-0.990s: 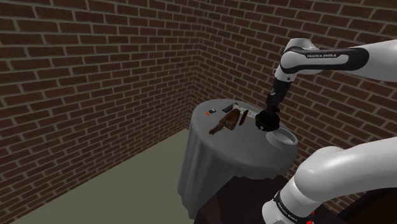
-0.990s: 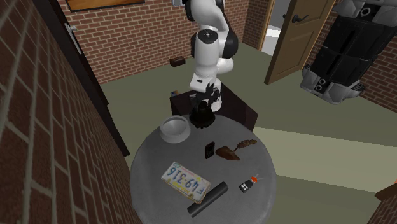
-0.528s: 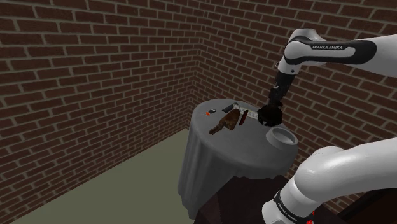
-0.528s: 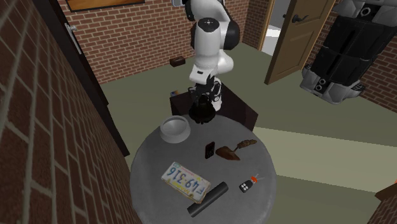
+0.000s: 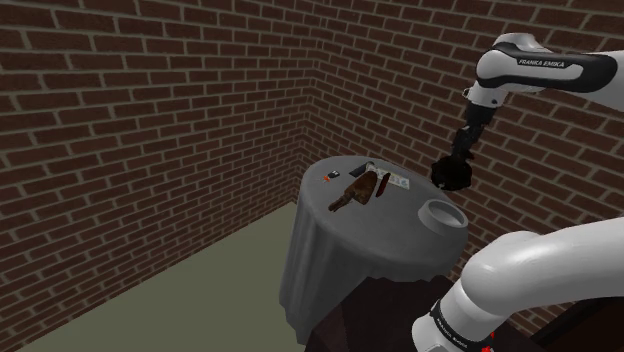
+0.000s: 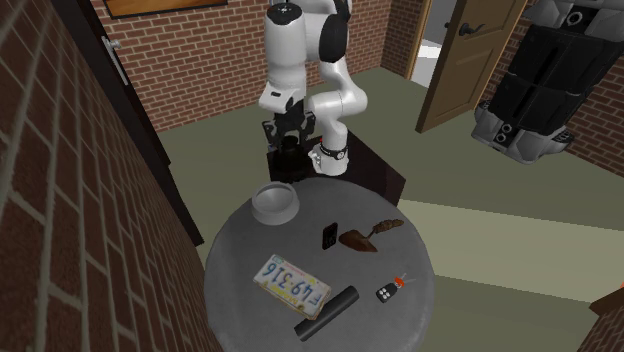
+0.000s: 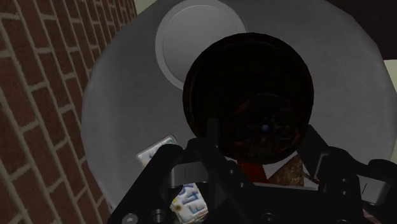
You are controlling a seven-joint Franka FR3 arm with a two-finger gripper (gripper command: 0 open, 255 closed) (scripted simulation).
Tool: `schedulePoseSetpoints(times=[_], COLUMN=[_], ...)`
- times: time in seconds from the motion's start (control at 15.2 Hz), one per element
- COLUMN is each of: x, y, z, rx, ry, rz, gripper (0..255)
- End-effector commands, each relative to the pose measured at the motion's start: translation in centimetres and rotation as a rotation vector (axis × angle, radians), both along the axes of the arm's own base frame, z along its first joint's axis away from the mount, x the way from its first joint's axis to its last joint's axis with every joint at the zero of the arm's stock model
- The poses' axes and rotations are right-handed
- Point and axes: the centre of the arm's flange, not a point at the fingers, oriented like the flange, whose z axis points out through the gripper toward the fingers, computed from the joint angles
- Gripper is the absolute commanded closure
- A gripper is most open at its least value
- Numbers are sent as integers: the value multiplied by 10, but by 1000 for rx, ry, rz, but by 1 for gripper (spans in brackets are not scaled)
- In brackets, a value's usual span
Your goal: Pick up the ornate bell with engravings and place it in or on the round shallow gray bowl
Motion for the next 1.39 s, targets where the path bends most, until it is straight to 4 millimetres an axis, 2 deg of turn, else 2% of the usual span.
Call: schedulePoseSetpoints(times=[0.0,0.26,1.32], x=[-13,-38,-38], y=[-21,-56,-56], z=[9,27,-58], rx=[0,0,0], ry=[0,0,0], rz=[1,1,1], gripper=[255,255,255])
